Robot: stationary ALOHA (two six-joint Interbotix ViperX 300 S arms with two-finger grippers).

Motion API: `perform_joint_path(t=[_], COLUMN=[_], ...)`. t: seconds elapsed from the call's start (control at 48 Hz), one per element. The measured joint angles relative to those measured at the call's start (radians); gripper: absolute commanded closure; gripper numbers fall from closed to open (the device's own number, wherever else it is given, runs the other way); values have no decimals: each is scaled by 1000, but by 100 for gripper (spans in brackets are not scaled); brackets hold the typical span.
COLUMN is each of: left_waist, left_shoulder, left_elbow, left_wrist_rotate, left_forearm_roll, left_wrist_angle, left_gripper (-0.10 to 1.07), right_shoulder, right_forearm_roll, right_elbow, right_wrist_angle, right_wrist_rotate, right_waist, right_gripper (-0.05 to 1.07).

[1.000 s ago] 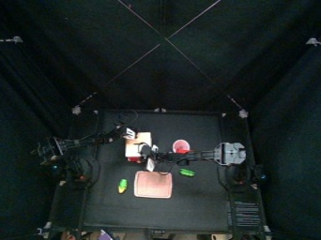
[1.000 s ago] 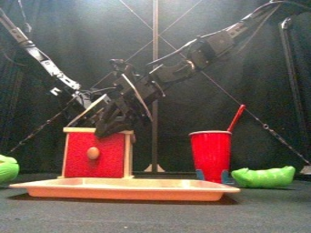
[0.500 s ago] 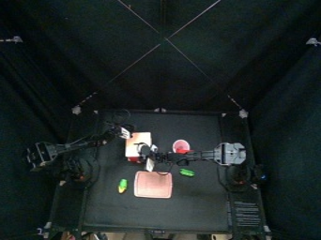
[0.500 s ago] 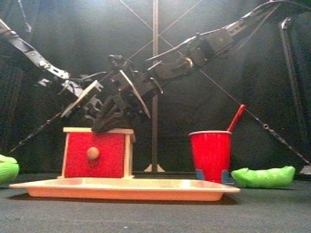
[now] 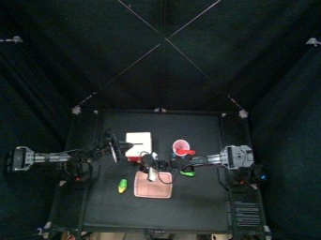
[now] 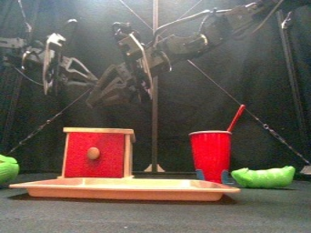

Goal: Close drawer

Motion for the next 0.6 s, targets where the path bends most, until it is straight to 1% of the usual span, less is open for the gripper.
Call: perform_joint_path(t=[0.021, 0.042, 0.104, 0.271, 0.375, 0.438, 0.604], left_waist=[-6, -28, -63, -146, -193, -206, -206], left_shoulder=[-5, -15, -32, -32, -32, -31, -31], left_elbow=[2, 8, 15, 41, 58, 67, 87], left_wrist_rotate=[0, -3, -3, 0, -8, -8, -6], left_forearm_roll=[3, 15, 41, 143, 206, 212, 184], left_wrist_angle=[-3, -8, -12, -14, -15, -17, -18], left_gripper=[39, 39, 39, 39, 39, 39, 39], right_shoulder=[0, -3, -12, -40, -52, -57, -60], right_forearm_roll=[0, 0, 5, 23, 23, 23, 25], right_elbow=[3, 8, 25, 74, 92, 101, 110], right_wrist_angle=[-2, -5, -12, -69, -86, -94, -98], right_wrist_rotate=[0, 0, 0, 0, 0, 0, 0], right_waist=[0, 0, 0, 5, 8, 9, 11], right_gripper=[46, 46, 46, 46, 46, 46, 46])
